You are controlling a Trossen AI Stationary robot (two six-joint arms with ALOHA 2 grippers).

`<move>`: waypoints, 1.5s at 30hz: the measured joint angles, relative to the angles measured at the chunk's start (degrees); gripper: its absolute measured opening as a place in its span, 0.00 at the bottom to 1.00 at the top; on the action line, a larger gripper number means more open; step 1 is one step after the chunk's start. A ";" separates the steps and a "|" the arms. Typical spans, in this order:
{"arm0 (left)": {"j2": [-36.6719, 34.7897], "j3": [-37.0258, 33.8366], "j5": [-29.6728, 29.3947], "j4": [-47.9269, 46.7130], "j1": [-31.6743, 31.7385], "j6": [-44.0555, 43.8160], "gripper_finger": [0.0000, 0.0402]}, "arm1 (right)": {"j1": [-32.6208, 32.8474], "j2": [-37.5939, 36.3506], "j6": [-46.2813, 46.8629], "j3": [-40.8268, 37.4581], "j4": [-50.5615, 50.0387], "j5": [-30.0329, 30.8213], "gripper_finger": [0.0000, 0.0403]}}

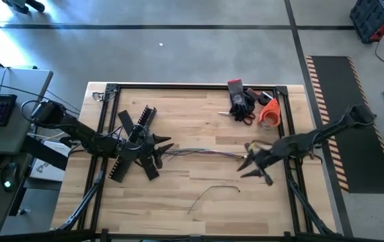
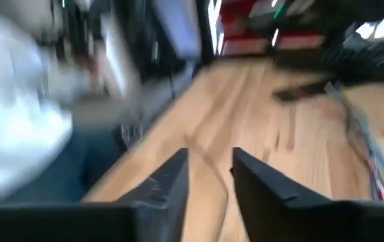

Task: Ziptie cables
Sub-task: Wrap the cable wires with the black zip tie

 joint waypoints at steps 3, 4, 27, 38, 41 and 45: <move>0.02 0.00 -0.01 0.00 0.00 0.03 0.29 | 0.99 6.23 -11.24 9.67 -17.11 -0.28 0.38; 0.02 0.00 0.00 0.00 0.00 0.02 0.29 | 1.31 8.66 -15.66 12.93 -22.88 -0.60 0.40; 0.04 0.04 4.44 -0.35 -0.31 -1.49 0.29 | 9.23 47.17 -64.07 36.54 -49.15 -0.30 0.40; 0.04 0.04 4.42 -0.48 -0.31 -1.49 0.29 | 8.99 48.88 -63.71 36.76 -49.06 2.20 0.17; 0.06 0.04 4.43 -0.44 -0.31 -1.47 0.29 | 9.02 48.92 -63.72 36.72 -48.89 3.24 0.07; 0.07 0.04 4.42 -0.37 -0.31 -1.90 0.29 | 9.10 48.99 -62.50 36.61 -47.11 6.34 0.02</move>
